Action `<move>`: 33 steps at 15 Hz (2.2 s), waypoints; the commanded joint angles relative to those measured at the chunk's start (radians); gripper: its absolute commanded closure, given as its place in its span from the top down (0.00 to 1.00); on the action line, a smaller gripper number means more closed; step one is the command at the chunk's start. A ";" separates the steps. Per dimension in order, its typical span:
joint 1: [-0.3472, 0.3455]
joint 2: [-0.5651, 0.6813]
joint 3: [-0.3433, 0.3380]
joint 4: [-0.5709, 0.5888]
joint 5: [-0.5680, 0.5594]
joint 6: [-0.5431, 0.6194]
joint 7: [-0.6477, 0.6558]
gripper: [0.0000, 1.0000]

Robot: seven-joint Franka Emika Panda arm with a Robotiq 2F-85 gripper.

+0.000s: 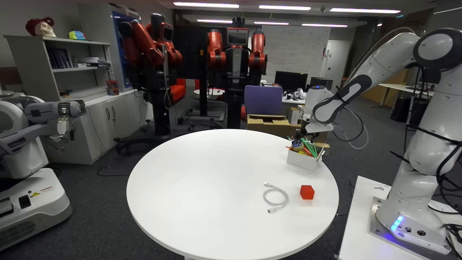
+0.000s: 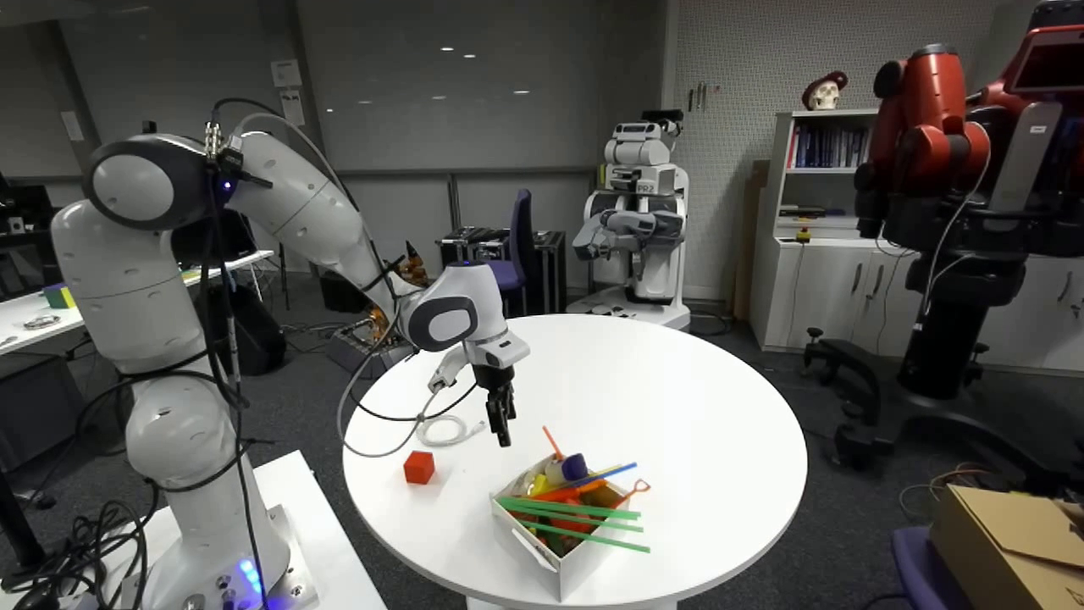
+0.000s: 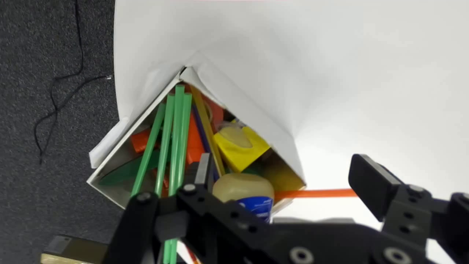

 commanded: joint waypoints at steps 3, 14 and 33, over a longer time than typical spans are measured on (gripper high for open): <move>0.039 -0.097 0.124 -0.140 0.008 -0.005 -0.157 1.00; 0.166 0.151 0.251 0.000 0.414 0.025 -0.723 1.00; 0.216 0.462 0.227 0.164 0.170 0.097 -0.657 1.00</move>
